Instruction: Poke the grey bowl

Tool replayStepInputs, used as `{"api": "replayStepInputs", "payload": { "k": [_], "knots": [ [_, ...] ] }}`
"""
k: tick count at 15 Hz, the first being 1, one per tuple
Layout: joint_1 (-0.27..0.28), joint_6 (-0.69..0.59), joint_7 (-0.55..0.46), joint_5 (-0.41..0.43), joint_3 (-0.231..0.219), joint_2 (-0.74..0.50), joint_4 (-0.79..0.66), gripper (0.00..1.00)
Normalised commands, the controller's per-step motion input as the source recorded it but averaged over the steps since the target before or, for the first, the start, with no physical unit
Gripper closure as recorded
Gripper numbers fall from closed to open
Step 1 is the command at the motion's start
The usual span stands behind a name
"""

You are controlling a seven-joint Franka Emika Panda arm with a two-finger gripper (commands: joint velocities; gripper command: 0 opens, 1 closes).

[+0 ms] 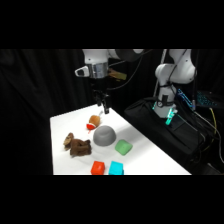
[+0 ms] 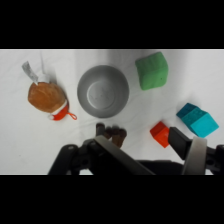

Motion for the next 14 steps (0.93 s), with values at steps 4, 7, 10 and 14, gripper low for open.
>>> {"api": "replayStepInputs", "payload": {
  "k": [4, 7, 10, 14],
  "knots": [
    [-0.046, 0.07, 0.03, 0.014, -0.007, 0.00, 0.00, 0.00],
    [-0.100, 0.11, 0.02, 0.058, -0.064, -0.03, 0.00, 0.00],
    [-0.099, 0.17, 0.07, 0.039, -0.071, 0.00, -0.01, 0.26],
    [-0.047, 0.25, 0.10, 0.015, -0.024, 0.07, -0.03, 0.75]
  ]
}}
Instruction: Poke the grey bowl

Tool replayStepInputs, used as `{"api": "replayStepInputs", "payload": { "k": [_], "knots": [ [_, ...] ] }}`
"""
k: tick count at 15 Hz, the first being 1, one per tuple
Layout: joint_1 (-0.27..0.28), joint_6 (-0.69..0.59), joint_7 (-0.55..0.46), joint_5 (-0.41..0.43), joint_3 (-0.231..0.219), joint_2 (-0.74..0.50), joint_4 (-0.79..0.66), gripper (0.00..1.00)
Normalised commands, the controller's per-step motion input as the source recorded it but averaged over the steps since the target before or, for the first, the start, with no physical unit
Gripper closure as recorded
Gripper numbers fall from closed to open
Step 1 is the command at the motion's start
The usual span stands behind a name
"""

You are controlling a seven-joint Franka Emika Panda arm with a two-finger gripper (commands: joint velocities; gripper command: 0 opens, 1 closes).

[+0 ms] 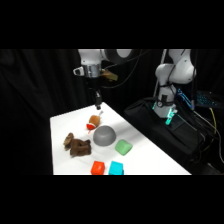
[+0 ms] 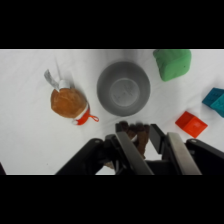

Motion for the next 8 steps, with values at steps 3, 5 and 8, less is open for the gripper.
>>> {"api": "replayStepInputs", "payload": {
  "k": [3, 5, 8],
  "knots": [
    [-0.024, 0.31, 0.02, 0.057, -0.001, 0.13, -0.03, 1.00],
    [-0.038, 0.34, -0.03, 0.078, -0.011, 0.24, 0.02, 1.00],
    [-0.062, 0.28, -0.13, 0.171, 0.002, 0.29, 0.07, 1.00]
  ]
}}
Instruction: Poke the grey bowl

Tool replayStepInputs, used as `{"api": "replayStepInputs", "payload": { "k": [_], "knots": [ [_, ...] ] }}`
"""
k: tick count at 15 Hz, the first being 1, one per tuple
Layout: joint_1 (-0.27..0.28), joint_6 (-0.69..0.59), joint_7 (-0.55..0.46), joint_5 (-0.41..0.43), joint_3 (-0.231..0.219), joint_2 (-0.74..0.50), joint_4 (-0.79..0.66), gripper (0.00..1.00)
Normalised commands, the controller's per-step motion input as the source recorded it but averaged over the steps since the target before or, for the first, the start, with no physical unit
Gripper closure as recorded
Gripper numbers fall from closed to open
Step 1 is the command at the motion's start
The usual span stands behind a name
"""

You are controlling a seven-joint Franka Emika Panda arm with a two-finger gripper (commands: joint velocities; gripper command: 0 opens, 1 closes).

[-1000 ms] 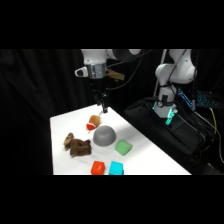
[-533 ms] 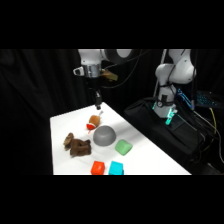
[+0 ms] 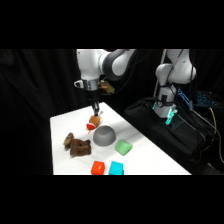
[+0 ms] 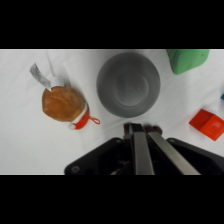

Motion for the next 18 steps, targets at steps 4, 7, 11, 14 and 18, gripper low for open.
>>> {"api": "replayStepInputs", "payload": {
  "k": [4, 7, 11, 14, 18],
  "knots": [
    [-0.076, 0.23, -0.20, 0.173, 0.021, 0.28, 0.09, 1.00],
    [-0.104, 0.12, -0.29, 0.184, 0.058, 0.26, 0.12, 1.00],
    [-0.115, 0.04, -0.27, 0.145, 0.073, 0.24, 0.18, 1.00],
    [-0.115, -0.01, -0.26, 0.127, 0.084, 0.20, 0.20, 1.00],
    [-0.067, -0.04, -0.17, 0.070, 0.047, 0.08, 0.12, 1.00]
  ]
}}
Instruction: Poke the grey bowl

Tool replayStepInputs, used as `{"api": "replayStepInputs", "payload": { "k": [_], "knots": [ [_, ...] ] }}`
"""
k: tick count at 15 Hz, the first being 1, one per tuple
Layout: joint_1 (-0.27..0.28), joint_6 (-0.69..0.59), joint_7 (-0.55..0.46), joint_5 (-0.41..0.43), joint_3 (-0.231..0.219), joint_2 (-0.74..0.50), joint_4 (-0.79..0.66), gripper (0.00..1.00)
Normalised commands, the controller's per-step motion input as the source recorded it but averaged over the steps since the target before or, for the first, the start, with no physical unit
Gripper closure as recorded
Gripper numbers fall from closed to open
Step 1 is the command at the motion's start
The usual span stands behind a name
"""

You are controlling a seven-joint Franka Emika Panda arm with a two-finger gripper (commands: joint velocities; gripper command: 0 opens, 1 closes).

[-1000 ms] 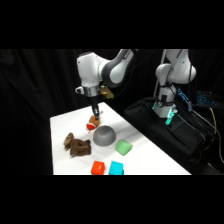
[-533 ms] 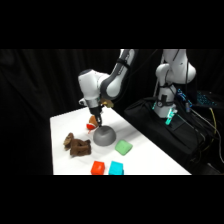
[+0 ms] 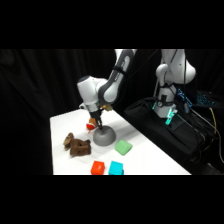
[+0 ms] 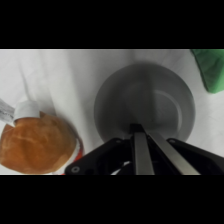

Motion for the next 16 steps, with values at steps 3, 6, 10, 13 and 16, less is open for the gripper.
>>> {"api": "replayStepInputs", "payload": {
  "k": [3, 6, 10, 13, 16],
  "knots": [
    [-0.002, -0.11, -0.07, -0.004, 0.000, -0.35, -0.15, 1.00],
    [0.068, -0.26, 0.04, -0.086, -0.043, -0.60, -0.25, 1.00],
    [0.084, -0.39, 0.15, -0.082, -0.047, -0.50, -0.11, 0.50],
    [0.068, -0.35, 0.12, -0.050, -0.025, -0.35, 0.01, 0.16],
    [0.063, -0.28, 0.16, -0.087, -0.022, -0.26, 0.05, 0.00]
  ]
}}
